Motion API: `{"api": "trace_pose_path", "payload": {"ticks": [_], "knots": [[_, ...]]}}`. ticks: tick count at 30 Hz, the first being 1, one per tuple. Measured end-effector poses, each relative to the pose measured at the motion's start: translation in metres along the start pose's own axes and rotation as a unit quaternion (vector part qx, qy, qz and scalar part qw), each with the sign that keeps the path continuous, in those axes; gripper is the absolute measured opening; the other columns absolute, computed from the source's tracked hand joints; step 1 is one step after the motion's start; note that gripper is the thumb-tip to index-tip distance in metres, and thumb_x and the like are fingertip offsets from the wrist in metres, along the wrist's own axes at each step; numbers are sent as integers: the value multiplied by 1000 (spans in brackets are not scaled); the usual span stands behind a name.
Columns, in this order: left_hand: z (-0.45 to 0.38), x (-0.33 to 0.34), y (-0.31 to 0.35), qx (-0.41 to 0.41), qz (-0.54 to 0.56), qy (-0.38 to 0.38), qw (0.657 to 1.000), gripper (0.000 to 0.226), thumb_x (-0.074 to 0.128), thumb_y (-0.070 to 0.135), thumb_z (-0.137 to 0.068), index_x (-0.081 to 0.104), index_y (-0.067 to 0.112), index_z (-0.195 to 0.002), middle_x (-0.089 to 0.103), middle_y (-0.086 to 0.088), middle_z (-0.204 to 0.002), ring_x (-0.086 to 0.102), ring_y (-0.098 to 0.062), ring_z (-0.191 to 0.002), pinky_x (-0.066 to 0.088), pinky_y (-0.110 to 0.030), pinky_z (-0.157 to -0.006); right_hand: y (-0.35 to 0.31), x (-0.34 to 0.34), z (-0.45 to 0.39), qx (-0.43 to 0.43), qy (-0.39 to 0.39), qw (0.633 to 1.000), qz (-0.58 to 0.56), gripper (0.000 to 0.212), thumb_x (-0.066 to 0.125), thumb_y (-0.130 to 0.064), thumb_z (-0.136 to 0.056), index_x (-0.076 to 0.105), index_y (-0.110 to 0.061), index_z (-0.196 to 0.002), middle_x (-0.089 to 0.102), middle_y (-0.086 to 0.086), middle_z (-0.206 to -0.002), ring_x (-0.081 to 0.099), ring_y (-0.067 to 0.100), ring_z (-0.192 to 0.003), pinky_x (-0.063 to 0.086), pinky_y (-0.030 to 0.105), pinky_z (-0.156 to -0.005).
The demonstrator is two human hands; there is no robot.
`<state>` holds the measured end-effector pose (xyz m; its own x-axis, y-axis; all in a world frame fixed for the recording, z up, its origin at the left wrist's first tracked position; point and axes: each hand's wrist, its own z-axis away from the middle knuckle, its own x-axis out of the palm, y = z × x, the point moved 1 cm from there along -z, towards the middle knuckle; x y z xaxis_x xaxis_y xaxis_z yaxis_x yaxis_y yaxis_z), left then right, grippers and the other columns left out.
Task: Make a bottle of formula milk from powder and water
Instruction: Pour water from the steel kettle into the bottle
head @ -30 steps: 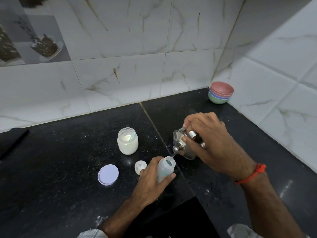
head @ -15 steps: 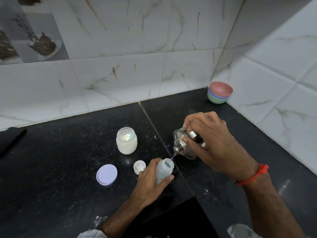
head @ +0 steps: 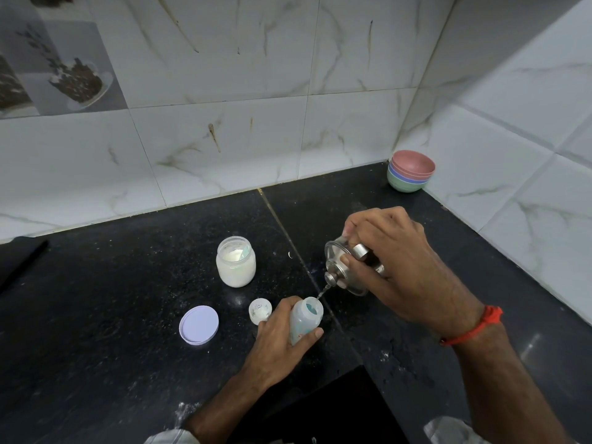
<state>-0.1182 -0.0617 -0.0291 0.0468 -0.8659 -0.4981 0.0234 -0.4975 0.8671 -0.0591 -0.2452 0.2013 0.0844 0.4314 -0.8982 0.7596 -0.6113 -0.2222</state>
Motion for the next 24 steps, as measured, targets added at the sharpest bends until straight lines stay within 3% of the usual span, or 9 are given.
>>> {"api": "trace_pose_path", "payload": {"ticks": [24], "knots": [[-4,0,3,4,7,1,1000,57,66,72,-85,39,48,-129,56,27,-128,57,-4,-120,53,-46,-103,-1,-2,2,-3,-1,1000,2,19,46,-44,-96,53,-30,-107,57,-11,-126,42,13,-111,43,49,-92]]}}
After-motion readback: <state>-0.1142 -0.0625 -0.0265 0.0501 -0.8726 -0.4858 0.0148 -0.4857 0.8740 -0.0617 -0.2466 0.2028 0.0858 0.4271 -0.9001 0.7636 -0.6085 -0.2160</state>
